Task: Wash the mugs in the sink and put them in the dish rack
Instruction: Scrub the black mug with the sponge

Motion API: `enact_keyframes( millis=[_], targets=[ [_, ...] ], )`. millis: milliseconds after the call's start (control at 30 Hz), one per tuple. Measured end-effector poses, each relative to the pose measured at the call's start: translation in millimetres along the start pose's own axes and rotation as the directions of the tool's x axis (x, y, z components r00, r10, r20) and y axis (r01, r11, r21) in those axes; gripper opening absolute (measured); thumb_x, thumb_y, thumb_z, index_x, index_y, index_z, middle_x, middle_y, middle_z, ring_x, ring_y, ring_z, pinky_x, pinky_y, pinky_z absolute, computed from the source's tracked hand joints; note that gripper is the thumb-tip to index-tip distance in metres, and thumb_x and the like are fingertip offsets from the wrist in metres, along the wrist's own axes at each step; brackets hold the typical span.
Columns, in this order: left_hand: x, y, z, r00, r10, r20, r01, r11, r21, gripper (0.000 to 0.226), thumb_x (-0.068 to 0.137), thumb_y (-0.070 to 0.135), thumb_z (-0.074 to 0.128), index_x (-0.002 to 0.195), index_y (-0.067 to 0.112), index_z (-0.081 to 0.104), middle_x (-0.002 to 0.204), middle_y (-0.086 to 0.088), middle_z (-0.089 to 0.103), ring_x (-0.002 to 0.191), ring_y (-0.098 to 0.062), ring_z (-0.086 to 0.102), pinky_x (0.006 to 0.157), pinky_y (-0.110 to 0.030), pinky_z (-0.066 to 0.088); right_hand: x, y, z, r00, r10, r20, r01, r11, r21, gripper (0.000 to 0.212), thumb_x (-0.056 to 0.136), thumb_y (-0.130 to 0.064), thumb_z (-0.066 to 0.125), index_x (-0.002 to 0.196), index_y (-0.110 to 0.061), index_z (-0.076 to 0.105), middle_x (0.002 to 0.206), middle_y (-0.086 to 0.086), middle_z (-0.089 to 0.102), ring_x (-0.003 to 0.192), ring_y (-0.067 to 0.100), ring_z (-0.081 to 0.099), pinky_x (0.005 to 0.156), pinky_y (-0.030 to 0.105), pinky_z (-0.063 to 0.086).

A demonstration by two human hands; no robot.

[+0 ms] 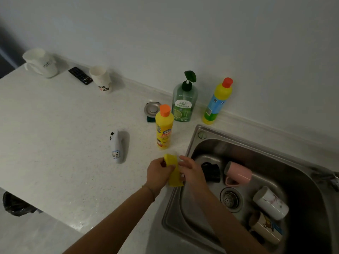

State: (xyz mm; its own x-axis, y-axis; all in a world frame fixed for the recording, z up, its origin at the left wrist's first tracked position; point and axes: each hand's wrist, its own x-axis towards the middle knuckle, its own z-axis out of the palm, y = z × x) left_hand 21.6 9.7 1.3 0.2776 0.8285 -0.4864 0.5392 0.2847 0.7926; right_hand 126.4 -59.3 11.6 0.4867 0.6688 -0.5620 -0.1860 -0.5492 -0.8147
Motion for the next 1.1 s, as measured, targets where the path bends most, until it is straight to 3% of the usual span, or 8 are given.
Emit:
enact_keyframes(
  millis=[67,267,367,467,667,767,900,1100],
  targets=[
    [-5.4,4.7,10.3,0.998,-0.033,0.048,0.04,0.987,-0.157,0.004,0.095,0.011,0.067,0.097,0.011,0.071,0.09,-0.008,0.072,0.09,-0.029,0.069,0.081,-0.045,0.06,-1.8,0.4,-12.2,0.999,-0.032,0.015,0.033,0.996,-0.077,0.042,0.096,-0.005,0.055,0.119,-0.04,0.061,0.131,-0.001,0.061,0.12,0.023,0.057,0.103,0.049,0.05],
    [-4.8,52.4,40.9,0.995,-0.027,0.092,0.062,0.915,-0.399,0.012,0.098,0.009,0.061,0.101,0.013,0.071,0.086,-0.008,0.074,0.083,-0.028,0.073,0.076,-0.05,0.064,7.4,-57.1,-60.5,0.974,-0.225,0.011,0.211,0.894,-0.396,0.044,0.088,0.0,0.054,0.123,-0.025,0.067,0.117,-0.003,0.067,0.112,0.017,0.062,0.092,0.026,0.048],
    [2.6,90.2,48.7,0.995,0.018,0.097,0.039,0.829,-0.558,0.016,0.099,0.007,0.056,0.103,0.012,0.071,0.08,-0.005,0.073,0.076,-0.023,0.07,0.067,-0.039,0.063,11.7,-108.4,-82.1,0.951,-0.3,0.07,0.293,0.813,-0.503,0.04,0.089,-0.003,0.055,0.121,-0.023,0.069,0.113,-0.006,0.068,0.104,0.007,0.061,0.085,0.011,0.045],
    [12.4,134.1,49.1,0.992,0.026,0.121,0.067,0.711,-0.7,0.016,0.103,0.007,0.052,0.11,0.01,0.067,0.093,-0.008,0.071,0.082,-0.021,0.068,0.068,-0.035,0.06,20.4,-169.4,-94.6,0.882,-0.464,0.083,0.425,0.706,-0.566,0.036,0.094,-0.006,0.054,0.122,-0.019,0.071,0.109,-0.009,0.067,0.1,0.0,0.055,0.073,-0.005,0.035],
    [44.1,199.2,36.2,0.989,-0.035,0.147,0.147,0.438,-0.887,0.038,0.107,0.027,0.049,0.141,0.009,0.052,0.124,-0.016,0.065,0.101,-0.028,0.066,0.073,-0.037,0.059,54.1,-268.6,-87.5,0.764,-0.601,0.236,0.573,0.463,-0.676,0.059,0.088,0.008,0.043,0.138,-0.017,0.061,0.144,0.006,0.057,0.13,0.022,0.054,0.104,0.025,0.039],
    [50.4,219.2,27.2,0.987,-0.05,0.154,0.161,0.365,-0.917,0.03,0.108,0.036,0.046,0.123,0.013,0.057,0.1,-0.01,0.068,0.089,-0.024,0.066,0.074,-0.039,0.056,69.2,-289.4,-82.7,0.769,-0.499,0.4,0.579,0.278,-0.766,0.065,0.087,0.008,0.044,0.146,-0.017,0.052,0.155,0.006,0.046,0.14,0.026,0.043,0.115,0.033,0.034],
    [54.4,229.9,19.9,0.985,-0.094,0.148,0.169,0.278,-0.946,0.037,0.11,0.034,0.041,0.132,0.008,0.055,0.091,-0.011,0.063,0.08,-0.024,0.062,0.075,-0.04,0.053,79.7,-295.0,-81.6,0.783,-0.41,0.469,0.563,0.143,-0.814,0.064,0.088,0.006,0.043,0.144,-0.025,0.056,0.154,0.002,0.047,0.135,0.026,0.046,0.107,0.039,0.039],
    [61.5,232.6,14.2,0.985,-0.076,0.153,0.164,0.164,-0.973,0.048,0.111,0.034,0.038,0.145,0.001,0.047,0.097,-0.016,0.06,0.09,-0.029,0.063,0.096,-0.044,0.045,86.4,-295.5,-80.9,0.766,-0.453,0.456,0.551,0.099,-0.829,0.063,0.089,0.007,0.042,0.137,-0.028,0.062,0.139,0.005,0.058,0.115,0.028,0.058,0.092,0.037,0.047]
  ],
)
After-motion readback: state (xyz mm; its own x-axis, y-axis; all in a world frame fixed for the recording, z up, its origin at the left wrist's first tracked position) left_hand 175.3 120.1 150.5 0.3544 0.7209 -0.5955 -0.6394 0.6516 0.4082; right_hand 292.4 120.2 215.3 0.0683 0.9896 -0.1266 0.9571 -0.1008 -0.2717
